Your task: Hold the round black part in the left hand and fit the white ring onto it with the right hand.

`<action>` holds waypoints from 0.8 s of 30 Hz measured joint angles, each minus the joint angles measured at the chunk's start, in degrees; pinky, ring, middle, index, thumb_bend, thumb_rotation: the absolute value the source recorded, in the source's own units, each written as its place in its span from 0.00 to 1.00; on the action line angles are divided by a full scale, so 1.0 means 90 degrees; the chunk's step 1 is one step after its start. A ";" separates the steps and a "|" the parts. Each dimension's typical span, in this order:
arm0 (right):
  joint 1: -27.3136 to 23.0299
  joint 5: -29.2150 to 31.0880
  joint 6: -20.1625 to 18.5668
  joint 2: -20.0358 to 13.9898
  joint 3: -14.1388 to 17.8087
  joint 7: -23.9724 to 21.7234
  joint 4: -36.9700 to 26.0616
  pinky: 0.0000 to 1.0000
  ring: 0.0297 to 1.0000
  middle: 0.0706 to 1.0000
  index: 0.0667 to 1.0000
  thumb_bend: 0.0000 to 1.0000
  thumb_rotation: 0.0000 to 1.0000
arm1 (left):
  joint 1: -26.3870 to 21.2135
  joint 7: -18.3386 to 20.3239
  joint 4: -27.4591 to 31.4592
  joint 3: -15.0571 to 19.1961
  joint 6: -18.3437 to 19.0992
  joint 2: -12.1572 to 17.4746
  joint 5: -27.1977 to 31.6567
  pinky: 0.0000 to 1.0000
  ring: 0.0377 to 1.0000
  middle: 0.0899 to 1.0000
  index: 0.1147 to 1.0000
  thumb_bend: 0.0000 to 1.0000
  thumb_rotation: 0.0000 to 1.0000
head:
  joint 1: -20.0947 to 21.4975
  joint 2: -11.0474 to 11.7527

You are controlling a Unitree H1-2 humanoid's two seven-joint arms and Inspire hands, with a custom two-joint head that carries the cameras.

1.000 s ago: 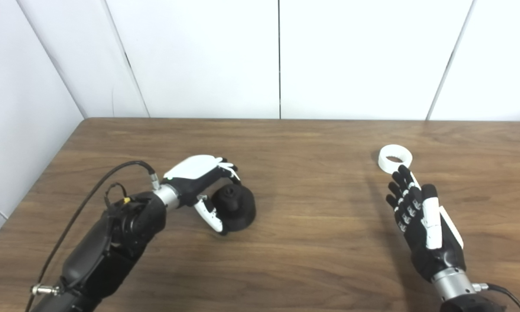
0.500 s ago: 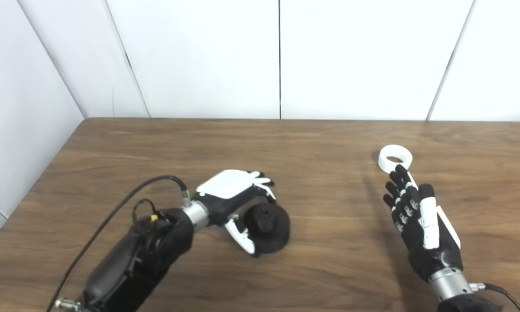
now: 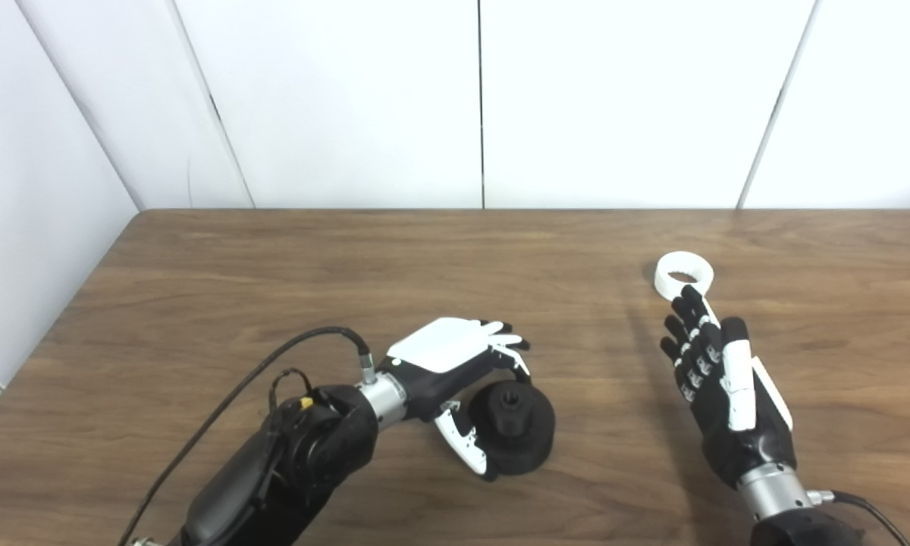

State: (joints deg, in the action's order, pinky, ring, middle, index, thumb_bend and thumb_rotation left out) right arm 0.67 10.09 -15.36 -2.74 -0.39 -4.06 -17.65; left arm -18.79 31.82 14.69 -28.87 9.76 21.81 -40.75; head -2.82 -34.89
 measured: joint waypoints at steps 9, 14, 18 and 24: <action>-0.0002 -0.0019 0.0015 -0.0017 0.0024 -0.0003 0.0000 1.00 1.00 0.98 0.97 0.66 0.97 | 0.0000 0.0001 -0.0001 -0.0060 -0.0136 -0.0048 0.0000 1.00 1.00 0.95 0.61 0.95 0.20 | 0.0020 -0.0010; -0.0058 -0.1112 0.0127 -0.0073 0.0006 0.0383 -0.0092 0.81 0.88 0.87 0.84 0.65 0.42 | 0.0000 0.0005 -0.0002 -0.0057 -0.0135 -0.0053 0.0001 1.00 1.00 0.95 0.61 0.95 0.19 | 0.0039 -0.0020; -0.0552 -0.2636 0.0157 -0.0562 -0.0078 0.0640 -0.0217 0.73 0.84 0.84 0.78 0.77 0.29 | 0.0001 0.0022 -0.0004 -0.0049 -0.0139 -0.0053 0.0003 1.00 1.00 0.94 0.61 0.96 0.19 | 0.0059 -0.0019; -0.1679 -0.4189 -0.0180 -0.1385 -0.0410 0.0427 -0.0263 0.81 0.89 0.86 0.74 0.84 0.29 | 0.0001 0.0013 -0.0009 -0.0054 -0.0198 -0.0065 0.0003 1.00 1.00 0.94 0.61 0.96 0.20 | 0.0098 -0.0010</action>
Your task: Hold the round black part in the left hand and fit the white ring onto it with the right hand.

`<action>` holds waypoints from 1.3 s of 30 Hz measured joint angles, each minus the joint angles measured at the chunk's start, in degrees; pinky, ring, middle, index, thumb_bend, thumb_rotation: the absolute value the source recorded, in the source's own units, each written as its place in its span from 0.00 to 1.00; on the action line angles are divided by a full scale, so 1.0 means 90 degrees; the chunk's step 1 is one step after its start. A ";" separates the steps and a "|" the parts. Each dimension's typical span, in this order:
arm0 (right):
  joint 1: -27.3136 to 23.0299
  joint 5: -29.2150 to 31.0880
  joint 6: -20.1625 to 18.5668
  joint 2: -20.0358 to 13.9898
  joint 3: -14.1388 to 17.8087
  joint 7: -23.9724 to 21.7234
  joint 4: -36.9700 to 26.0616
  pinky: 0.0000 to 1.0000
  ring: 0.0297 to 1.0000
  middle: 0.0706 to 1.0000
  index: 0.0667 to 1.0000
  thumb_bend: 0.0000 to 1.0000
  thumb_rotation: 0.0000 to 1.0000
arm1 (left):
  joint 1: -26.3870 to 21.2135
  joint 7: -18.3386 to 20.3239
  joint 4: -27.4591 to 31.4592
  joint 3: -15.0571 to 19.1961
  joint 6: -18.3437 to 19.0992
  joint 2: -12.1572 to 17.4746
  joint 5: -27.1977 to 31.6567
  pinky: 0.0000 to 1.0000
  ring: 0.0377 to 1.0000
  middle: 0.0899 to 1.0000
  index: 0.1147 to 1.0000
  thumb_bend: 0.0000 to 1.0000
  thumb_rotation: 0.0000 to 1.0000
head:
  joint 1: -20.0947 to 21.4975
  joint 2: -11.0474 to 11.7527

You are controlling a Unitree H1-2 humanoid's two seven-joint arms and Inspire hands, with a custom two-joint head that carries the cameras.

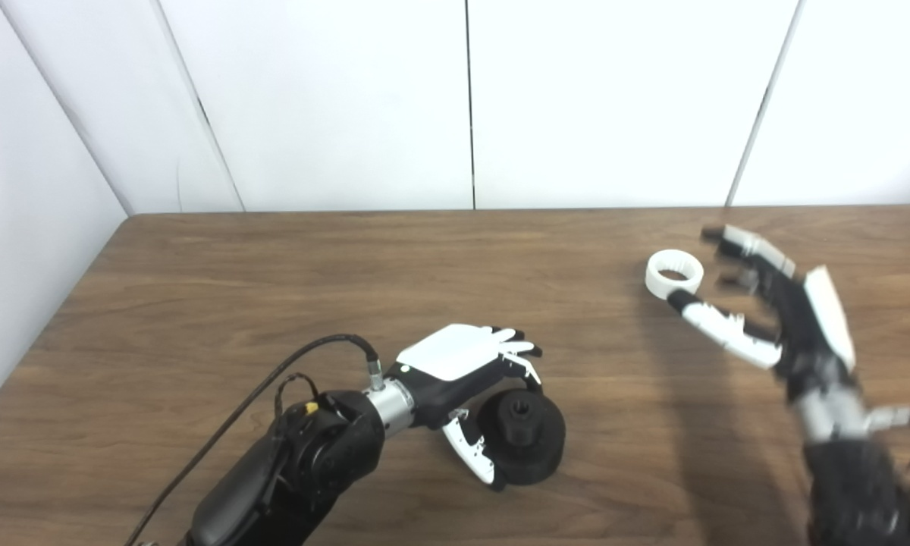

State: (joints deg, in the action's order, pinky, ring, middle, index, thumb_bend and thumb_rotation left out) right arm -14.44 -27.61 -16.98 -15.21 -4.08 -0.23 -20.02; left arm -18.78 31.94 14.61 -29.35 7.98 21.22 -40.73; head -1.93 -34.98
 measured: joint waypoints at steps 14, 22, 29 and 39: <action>-0.1469 -0.0690 -0.0144 -0.0504 -0.0631 -0.0751 0.2065 0.97 0.97 0.89 0.70 0.85 0.30 | -0.0008 -0.0013 -0.0057 0.0003 -0.0040 -0.0025 -0.0001 1.00 1.00 0.95 0.62 0.95 0.20 | 0.0068 0.0049; -0.1926 -0.0784 0.0067 -0.0654 -0.0924 -0.0800 0.3483 1.00 1.00 0.94 0.71 0.87 0.34 | -0.0007 -0.0050 -0.0112 0.0004 -0.0126 -0.0054 -0.0012 1.00 1.00 0.94 0.62 0.96 0.20 | 0.0088 0.0088; -0.2256 -0.0871 0.0272 -0.0885 -0.1081 -0.0827 0.4174 1.00 1.00 0.98 0.72 0.91 0.40 | 0.0004 -0.0052 -0.0116 0.0009 -0.0161 -0.0066 -0.0084 1.00 1.00 0.94 0.62 0.96 0.19 | 0.0137 0.0137; -0.2432 -0.0851 0.0279 -0.1105 -0.1085 -0.0926 0.4497 1.00 1.00 0.99 0.74 0.90 0.38 | 0.0007 -0.0041 -0.0125 0.0014 -0.0174 -0.0088 -0.0130 1.00 1.00 0.95 0.62 0.96 0.20 | 0.0166 0.0195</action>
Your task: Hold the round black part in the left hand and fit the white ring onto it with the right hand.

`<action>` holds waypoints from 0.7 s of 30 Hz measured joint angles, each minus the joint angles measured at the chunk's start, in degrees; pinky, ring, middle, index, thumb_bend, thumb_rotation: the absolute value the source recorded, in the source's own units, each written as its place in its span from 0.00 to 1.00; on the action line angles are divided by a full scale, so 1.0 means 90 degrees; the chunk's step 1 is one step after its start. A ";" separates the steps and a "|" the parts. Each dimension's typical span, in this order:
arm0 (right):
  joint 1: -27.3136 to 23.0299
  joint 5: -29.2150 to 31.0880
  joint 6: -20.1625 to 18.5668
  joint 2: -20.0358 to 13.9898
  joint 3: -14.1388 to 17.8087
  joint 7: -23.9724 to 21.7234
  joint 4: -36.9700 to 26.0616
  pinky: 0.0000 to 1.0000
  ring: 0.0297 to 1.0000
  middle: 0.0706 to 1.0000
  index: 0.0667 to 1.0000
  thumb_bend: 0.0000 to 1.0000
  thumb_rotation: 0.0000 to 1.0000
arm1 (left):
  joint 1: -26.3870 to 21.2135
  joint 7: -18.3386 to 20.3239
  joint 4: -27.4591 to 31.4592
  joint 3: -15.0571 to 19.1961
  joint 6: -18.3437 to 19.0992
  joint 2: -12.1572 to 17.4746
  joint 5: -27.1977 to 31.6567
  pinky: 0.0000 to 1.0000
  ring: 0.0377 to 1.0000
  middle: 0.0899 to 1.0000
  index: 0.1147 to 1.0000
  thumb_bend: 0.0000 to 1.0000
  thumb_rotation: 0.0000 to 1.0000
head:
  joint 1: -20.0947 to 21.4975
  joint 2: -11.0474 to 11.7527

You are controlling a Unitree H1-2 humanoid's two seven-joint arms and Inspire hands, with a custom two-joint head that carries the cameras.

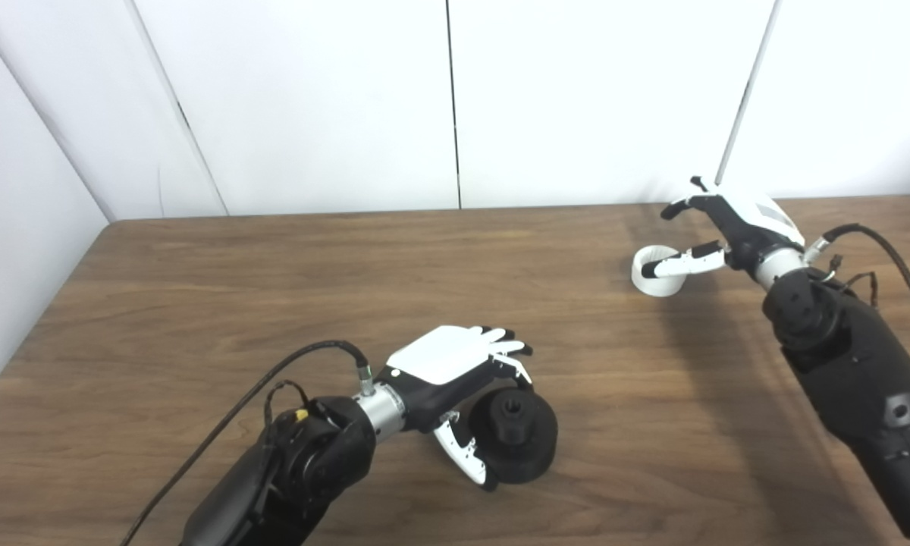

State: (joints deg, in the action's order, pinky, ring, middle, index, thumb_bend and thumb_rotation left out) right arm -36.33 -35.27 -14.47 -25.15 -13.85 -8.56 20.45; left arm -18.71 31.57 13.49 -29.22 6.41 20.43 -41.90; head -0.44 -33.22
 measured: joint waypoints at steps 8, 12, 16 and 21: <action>-0.0133 0.0038 -0.0002 -0.0173 0.0001 -0.0196 0.0051 1.00 1.00 0.99 0.75 0.89 0.38 | 0.0000 -0.0001 -0.0037 0.0006 -0.0026 -0.0009 -0.0003 1.00 1.00 0.95 0.63 0.95 0.20 | -0.0010 0.0010; -0.0149 0.0028 -0.0002 -0.0204 -0.0010 -0.0209 0.0051 1.00 1.00 0.98 0.74 0.90 0.39 | 0.0000 0.0004 -0.0039 0.0007 -0.0019 -0.0009 -0.0003 1.00 1.00 0.96 0.63 0.95 0.20 | -0.0010 0.0020; -0.0144 -0.0013 -0.0002 -0.0203 -0.0146 -0.0247 0.0050 1.00 1.00 0.97 0.74 0.91 0.40 | 0.0000 0.0007 -0.0043 0.0014 -0.0020 -0.0012 -0.0002 1.00 1.00 0.95 0.62 0.95 0.19 | -0.0010 0.0020; -0.0134 -0.0072 -0.0002 -0.0202 -0.0288 -0.0267 0.0049 1.00 1.00 0.97 0.74 0.89 0.40 | 0.0000 0.0006 -0.0070 0.0031 -0.0050 -0.0025 0.0002 1.00 1.00 0.95 0.62 0.95 0.20 | -0.0010 0.0000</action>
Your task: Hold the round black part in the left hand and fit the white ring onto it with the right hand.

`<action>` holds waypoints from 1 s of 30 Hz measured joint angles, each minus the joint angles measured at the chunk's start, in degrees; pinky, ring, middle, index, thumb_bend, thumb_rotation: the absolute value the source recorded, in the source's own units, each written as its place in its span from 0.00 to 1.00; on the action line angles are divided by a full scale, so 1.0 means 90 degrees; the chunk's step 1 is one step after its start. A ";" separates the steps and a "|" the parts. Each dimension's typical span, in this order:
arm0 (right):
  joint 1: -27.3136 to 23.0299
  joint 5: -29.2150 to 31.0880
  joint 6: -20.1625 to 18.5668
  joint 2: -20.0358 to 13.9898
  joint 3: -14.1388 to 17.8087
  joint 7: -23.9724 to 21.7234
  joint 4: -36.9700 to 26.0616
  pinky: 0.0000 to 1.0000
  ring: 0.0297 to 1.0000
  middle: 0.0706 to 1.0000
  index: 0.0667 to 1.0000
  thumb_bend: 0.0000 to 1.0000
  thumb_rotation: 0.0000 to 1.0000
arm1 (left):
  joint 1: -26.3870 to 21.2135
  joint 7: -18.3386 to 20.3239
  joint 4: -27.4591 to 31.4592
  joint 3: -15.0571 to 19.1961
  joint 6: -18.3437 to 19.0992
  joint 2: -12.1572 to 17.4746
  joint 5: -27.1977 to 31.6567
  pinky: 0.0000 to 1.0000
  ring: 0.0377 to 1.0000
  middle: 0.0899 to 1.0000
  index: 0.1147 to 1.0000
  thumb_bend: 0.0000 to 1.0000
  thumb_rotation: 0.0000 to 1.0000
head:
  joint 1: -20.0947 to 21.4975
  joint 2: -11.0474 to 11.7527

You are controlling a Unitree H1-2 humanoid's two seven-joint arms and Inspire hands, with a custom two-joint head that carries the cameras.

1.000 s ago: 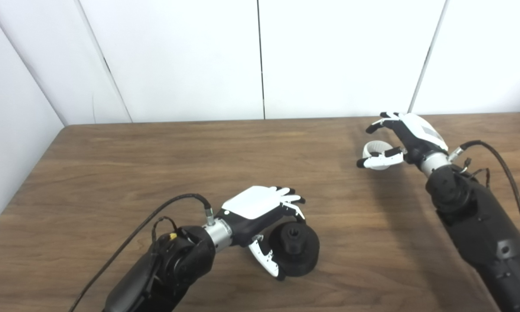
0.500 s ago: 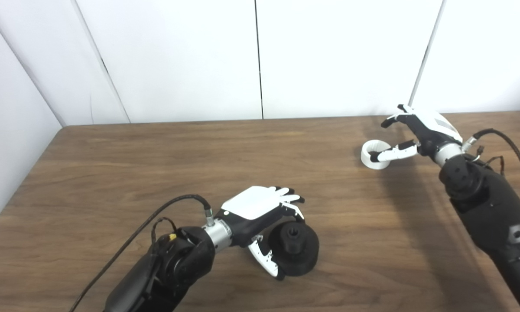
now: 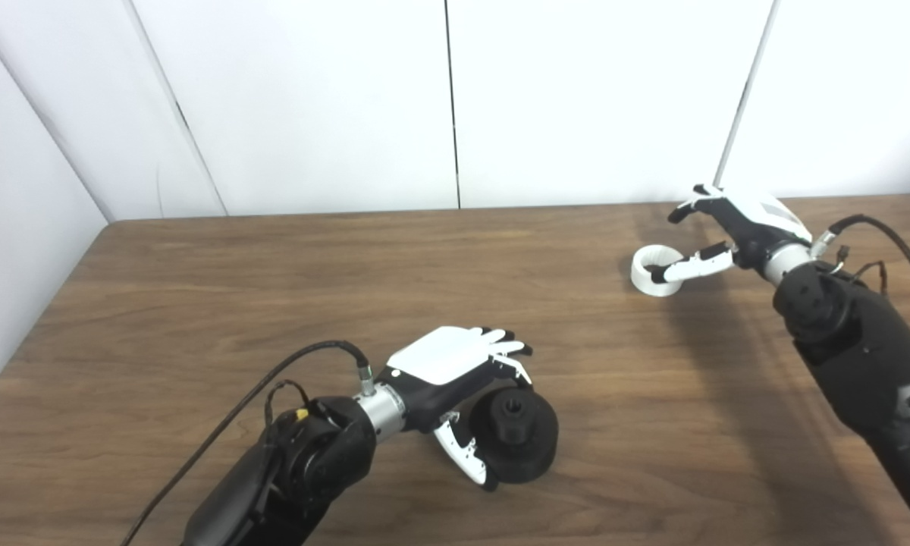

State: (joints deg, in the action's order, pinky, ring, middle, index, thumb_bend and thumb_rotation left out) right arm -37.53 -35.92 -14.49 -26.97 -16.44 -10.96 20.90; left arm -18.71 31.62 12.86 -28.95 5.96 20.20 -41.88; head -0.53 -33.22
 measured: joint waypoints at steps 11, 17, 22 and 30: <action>0.0011 -0.0067 -0.0003 0.0128 -0.0211 -0.0010 0.0141 1.00 1.00 0.96 0.74 0.90 0.40 | -0.0001 0.0001 -0.0032 0.0017 0.0014 -0.0022 0.0000 1.00 1.00 0.96 0.62 0.95 0.20 | -0.0029 0.0010; 0.0014 -0.0065 0.0074 0.0209 -0.0236 0.0019 0.0299 1.00 1.00 0.96 0.74 0.89 0.40 | -0.0002 0.0003 -0.0038 0.0015 0.0008 -0.0034 -0.0001 1.00 1.00 0.95 0.62 0.96 0.19 | 0.0000 0.0088; 0.0021 -0.0064 0.0206 0.0254 -0.0246 0.0099 0.0529 1.00 1.00 0.95 0.73 0.88 0.40 | -0.0001 -0.0017 -0.0080 0.0017 -0.0019 -0.0061 0.0000 1.00 1.00 0.95 0.62 0.96 0.17 | 0.0020 0.0195; 0.0028 -0.0054 0.0400 0.0285 -0.0226 0.0325 0.0649 1.00 1.00 0.94 0.73 0.86 0.41 | -0.0003 -0.0019 -0.0090 0.0023 -0.0004 -0.0069 -0.0001 1.00 1.00 0.95 0.62 0.95 0.19 | 0.0000 0.0195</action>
State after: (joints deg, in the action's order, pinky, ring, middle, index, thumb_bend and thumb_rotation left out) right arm -37.28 -36.41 -10.89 -24.41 -18.48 -8.03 26.74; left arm -18.73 31.45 12.05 -28.74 5.92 19.58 -41.89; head -0.53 -31.46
